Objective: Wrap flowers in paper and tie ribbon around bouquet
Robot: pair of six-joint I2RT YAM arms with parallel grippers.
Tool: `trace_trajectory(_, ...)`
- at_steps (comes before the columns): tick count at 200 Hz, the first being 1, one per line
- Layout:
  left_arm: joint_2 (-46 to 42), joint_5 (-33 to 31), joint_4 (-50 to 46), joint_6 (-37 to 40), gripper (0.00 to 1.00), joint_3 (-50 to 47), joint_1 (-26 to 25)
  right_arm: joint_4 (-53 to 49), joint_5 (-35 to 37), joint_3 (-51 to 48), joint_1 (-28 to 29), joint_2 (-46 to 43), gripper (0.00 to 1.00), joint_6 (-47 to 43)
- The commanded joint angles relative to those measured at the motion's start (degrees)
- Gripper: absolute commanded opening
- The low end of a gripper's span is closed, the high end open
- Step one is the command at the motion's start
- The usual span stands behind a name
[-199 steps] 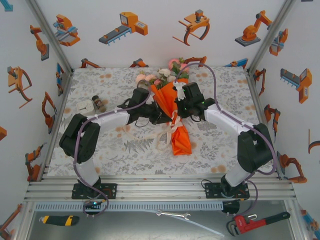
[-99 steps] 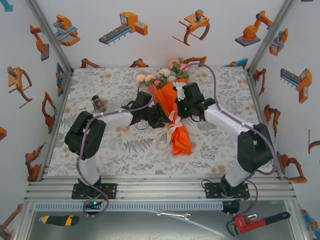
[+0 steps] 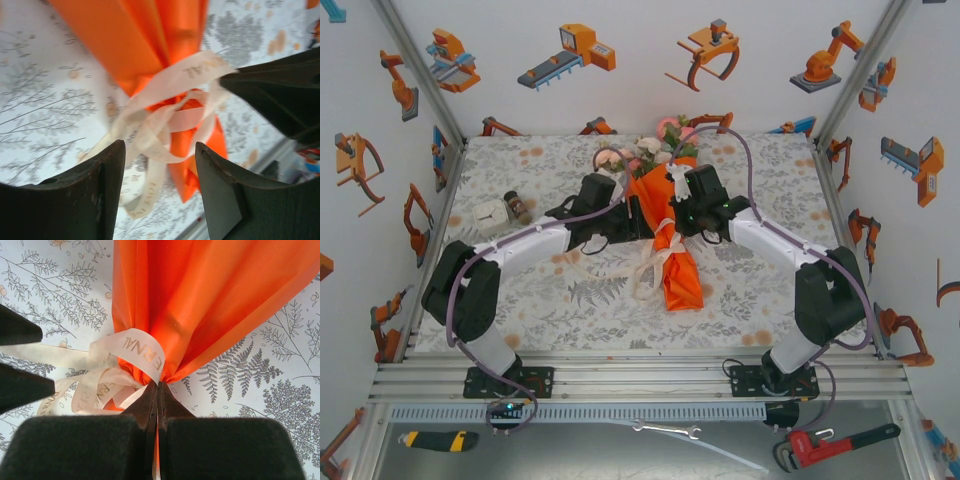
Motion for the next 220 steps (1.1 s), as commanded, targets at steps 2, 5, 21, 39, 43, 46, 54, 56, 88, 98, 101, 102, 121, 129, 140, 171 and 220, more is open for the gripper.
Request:
trace_trajectory(2,1.3,-8.3,-6.2,4.1,0.56,0.5,-0.1,-1.8,0.6,1.9,0.3,-0.1,0.03,-0.8)
trace_trajectory(5,1.6,-8.4,-6.2,4.0,0.56,0.7,-0.1,-2.0,0.6,2.0,0.3,-0.1,0.03,-0.9)
trace_trajectory(21,4.2,-7.8,-6.9,3.3,0.57,2.9,0.1,-2.1,0.4,2.2,0.3,0.1,0.14,-0.4)
trace_trajectory(39,7.4,-3.5,-4.3,3.9,0.55,4.9,0.0,-2.1,-0.3,2.3,0.3,-0.2,0.23,0.1)
trace_trajectory(43,8.1,-2.4,-3.6,3.9,0.54,5.3,-0.1,-2.1,-0.2,2.4,0.3,-0.3,0.24,0.4)
trace_trajectory(46,8.6,-1.6,-2.9,3.8,0.52,5.5,-0.1,-2.0,-0.2,2.3,0.3,-0.5,0.24,0.6)
trace_trajectory(54,10.0,0.0,-1.9,3.6,0.49,6.3,0.0,-2.1,-0.1,2.4,0.3,-1.1,0.26,0.8)
trace_trajectory(56,10.3,0.4,-1.9,3.6,0.48,6.6,0.0,-2.1,-0.1,2.3,0.3,-1.2,0.26,0.9)
trace_trajectory(88,13.7,1.9,-3.3,3.5,0.39,9.0,0.0,-3.7,0.6,3.5,0.3,-3.0,0.30,2.3)
trace_trajectory(98,13.9,-0.2,-4.8,3.8,0.37,9.3,-0.1,-4.7,1.2,4.0,0.3,-3.9,0.30,3.7)
trace_trajectory(101,13.8,-0.7,-4.9,4.0,0.37,9.2,0.0,-5.1,1.2,4.1,0.3,-4.3,0.30,4.3)
trace_trajectory(102,13.8,-0.9,-4.9,4.1,0.37,9.1,0.0,-5.2,1.2,4.1,0.3,-4.4,0.30,4.5)
trace_trajectory(121,12.5,-4.9,-5.7,5.0,0.38,8.0,-0.1,-6.2,0.7,3.4,0.6,-7.4,0.31,10.2)
trace_trajectory(129,11.9,-6.3,-6.0,5.6,0.40,7.5,-0.1,-6.3,0.2,2.6,1.2,-8.9,0.31,12.4)
trace_trajectory(140,11.2,-7.3,-5.6,6.3,0.41,7.0,0.0,-6.4,0.4,1.6,2.4,-11.1,0.32,14.8)
trace_trajectory(171,12.3,-8.6,-5.1,8.5,0.44,7.9,0.0,-4.7,2.1,-2.1,5.3,-16.4,0.32,19.5)
trace_trajectory(220,17.3,-1.3,-5.2,8.5,0.45,11.7,0.1,-5.3,3.8,-3.4,5.9,-19.2,0.33,21.0)
